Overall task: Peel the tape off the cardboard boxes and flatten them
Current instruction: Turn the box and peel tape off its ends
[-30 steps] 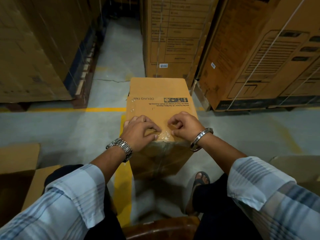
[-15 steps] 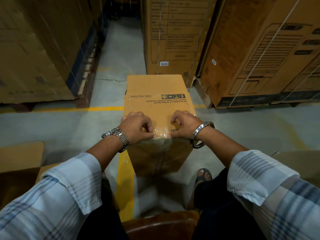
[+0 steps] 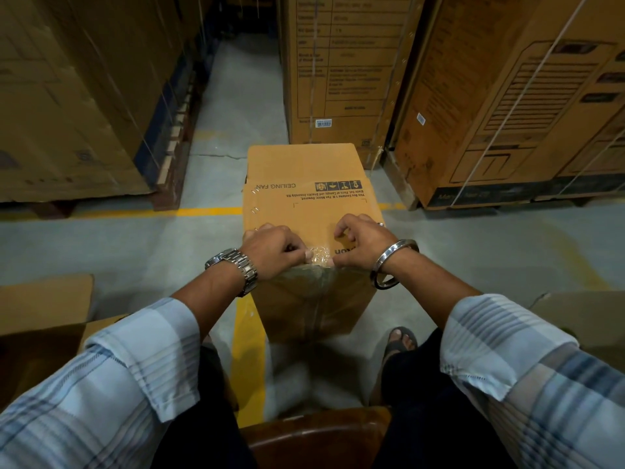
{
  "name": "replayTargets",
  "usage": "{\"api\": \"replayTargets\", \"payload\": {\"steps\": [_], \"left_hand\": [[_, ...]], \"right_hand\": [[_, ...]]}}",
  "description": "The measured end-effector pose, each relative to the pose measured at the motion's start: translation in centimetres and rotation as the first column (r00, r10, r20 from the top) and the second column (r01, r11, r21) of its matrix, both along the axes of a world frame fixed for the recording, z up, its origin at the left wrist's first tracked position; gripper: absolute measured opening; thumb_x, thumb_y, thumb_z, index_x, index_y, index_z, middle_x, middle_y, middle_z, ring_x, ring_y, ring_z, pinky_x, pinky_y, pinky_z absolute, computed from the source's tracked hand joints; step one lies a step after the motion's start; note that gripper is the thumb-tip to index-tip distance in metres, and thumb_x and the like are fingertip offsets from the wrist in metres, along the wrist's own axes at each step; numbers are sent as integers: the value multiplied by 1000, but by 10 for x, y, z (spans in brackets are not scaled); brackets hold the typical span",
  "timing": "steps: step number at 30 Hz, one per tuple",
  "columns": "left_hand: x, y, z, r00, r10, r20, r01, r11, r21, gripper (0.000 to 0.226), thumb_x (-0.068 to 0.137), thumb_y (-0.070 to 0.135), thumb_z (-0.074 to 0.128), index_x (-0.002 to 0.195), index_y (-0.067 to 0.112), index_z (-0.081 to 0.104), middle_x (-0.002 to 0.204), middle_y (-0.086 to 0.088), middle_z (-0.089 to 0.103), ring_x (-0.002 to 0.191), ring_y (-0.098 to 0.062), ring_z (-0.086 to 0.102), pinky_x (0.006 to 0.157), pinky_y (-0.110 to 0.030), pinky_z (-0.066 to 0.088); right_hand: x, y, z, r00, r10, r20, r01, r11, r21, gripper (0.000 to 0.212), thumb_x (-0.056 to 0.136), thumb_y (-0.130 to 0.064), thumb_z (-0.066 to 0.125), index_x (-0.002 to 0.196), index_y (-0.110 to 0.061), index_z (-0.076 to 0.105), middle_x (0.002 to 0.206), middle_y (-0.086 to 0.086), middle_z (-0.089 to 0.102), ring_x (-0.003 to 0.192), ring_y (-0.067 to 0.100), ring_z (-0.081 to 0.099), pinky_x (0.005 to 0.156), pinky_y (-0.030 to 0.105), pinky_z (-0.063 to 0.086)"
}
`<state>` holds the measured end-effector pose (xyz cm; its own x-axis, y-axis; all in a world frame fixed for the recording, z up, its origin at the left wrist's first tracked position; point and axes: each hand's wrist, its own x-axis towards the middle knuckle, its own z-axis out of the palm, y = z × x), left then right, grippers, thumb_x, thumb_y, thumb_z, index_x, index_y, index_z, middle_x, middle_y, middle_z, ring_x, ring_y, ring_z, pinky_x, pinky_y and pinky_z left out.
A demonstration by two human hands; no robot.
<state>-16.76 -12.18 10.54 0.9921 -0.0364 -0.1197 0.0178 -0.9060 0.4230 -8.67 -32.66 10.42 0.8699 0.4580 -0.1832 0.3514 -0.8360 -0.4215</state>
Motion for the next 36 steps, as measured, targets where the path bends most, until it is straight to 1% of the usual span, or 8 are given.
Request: {"api": "replayTargets", "payload": {"steps": [3, 5, 10, 15, 20, 25, 30, 36], "left_hand": [[2, -8, -1, 996, 85, -9, -85, 996, 20, 37, 85, 63, 64, 66, 31, 69, 75, 17, 65, 101, -19, 55, 93, -43, 39], [4, -15, -2, 986, 164, -2, -164, 986, 37, 41, 82, 62, 68, 60, 28, 65, 67, 16, 62, 96, -20, 55, 92, -43, 42], [4, -22, -6, 977, 208, 38, -208, 978, -13, 36, 85, 50, 67, 69, 18, 71, 71, 7, 65, 97, -24, 55, 87, -41, 43], [-9, -16, -20, 968, 192, 163, -160, 968, -192, 20, 90, 47, 66, 76, 31, 65, 90, 16, 57, 102, -17, 47, 94, -39, 34], [-14, -12, -24, 972, 135, 193, -88, 968, -233, 18, 92, 47, 64, 84, 32, 67, 96, 15, 64, 102, -14, 49, 91, -37, 31], [-5, -23, -18, 948, 242, 208, -222, 968, -113, 40, 79, 67, 66, 69, 28, 62, 73, 15, 63, 88, -15, 55, 86, -39, 40], [0, -35, -13, 926, 344, 159, -322, 935, -146, 31, 74, 50, 77, 66, 24, 61, 67, 12, 66, 81, -14, 63, 89, -38, 42], [6, -31, -7, 910, 411, 46, -382, 878, -290, 29, 69, 32, 84, 76, 27, 56, 75, 12, 71, 80, -13, 66, 91, -45, 51]], "right_hand": [[-1, 0, 0, 1000, 1, -3, -1, 1000, 14, 56, 66, -44, 87, 110, -35, 53, 110, -6, 47, 100, 19, 53, 79, 34, 51], [-3, 0, 0, 1000, -3, -10, 3, 1000, 28, 56, 66, -43, 88, 110, -35, 54, 110, -7, 46, 99, 18, 53, 79, 34, 52], [-4, -3, -2, 1000, -24, -8, 24, 997, 67, 58, 66, -43, 89, 112, -33, 55, 113, -5, 48, 98, 16, 52, 75, 31, 48], [-3, -4, -1, 999, -29, -14, 30, 994, 101, 58, 67, -42, 88, 114, -31, 56, 112, -5, 48, 96, 14, 50, 75, 29, 45], [-3, -5, -3, 1000, -26, -17, 28, 992, 125, 56, 68, -40, 88, 113, -31, 57, 109, -6, 47, 90, 10, 48, 73, 28, 42], [-1, -4, -5, 1000, -19, -8, 20, 990, 141, 55, 68, -41, 87, 113, -30, 58, 104, -8, 45, 79, 5, 44, 72, 28, 43], [0, -4, -9, 999, -34, 2, 34, 988, 151, 51, 66, -43, 87, 106, -36, 56, 97, -13, 42, 85, 11, 48, 73, 29, 46], [2, -4, -9, 1000, -26, -2, 26, 987, 156, 52, 67, -40, 88, 109, -33, 58, 101, -10, 45, 80, 6, 44, 74, 28, 46]]}}
